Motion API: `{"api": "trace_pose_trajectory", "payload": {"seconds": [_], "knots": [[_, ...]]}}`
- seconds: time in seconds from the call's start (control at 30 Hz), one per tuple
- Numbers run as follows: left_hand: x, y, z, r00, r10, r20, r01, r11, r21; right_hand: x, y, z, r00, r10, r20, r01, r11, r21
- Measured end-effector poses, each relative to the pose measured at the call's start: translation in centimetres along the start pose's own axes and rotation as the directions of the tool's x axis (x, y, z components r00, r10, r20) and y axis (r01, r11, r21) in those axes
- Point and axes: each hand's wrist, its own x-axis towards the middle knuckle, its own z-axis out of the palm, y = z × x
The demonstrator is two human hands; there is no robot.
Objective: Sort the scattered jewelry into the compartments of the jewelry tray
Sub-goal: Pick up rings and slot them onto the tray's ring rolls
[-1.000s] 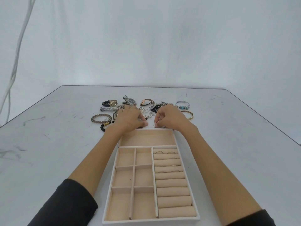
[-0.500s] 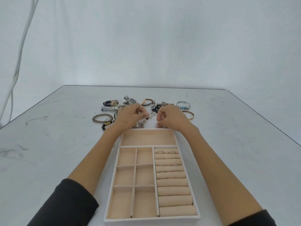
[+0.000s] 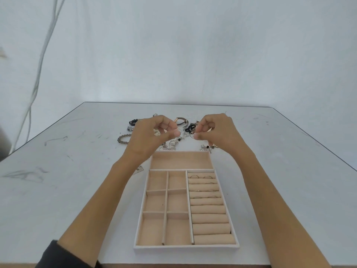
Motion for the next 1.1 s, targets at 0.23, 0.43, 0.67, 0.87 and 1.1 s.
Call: {"api": "trace_pose_trajectory", "payload": {"seconds": [0.23,0.43,0.67,0.87,1.1], "knots": [[-4.3,0.8,-0.2,0.999,0.000,0.046,0.002,0.999,-0.043,-3.3,-1.7,-0.5,0.999,-0.006,0.038,0.003,0.997,0.081],[-5.1,1.6,0.3,0.999,0.010,0.043,-0.008,0.999,-0.045,-7.7,-1.3,-0.9,1.000,-0.011,0.018,0.008,0.982,0.186],[-5.4,1.7,0.2,1.000,0.006,-0.029,-0.008,0.998,-0.064,-13.4,0.3,-0.6,0.999,0.016,-0.033,-0.006,0.955,0.297],[-5.6,1.5,0.2,1.000,-0.019,-0.013,0.018,1.000,-0.016,-15.6,0.9,-0.1,0.996,-0.024,-0.088,0.043,0.974,0.221],[-5.6,1.2,0.0,1.000,-0.010,-0.016,0.010,1.000,0.004,-16.1,1.1,0.2,0.988,-0.065,-0.140,0.091,0.978,0.189]]}}
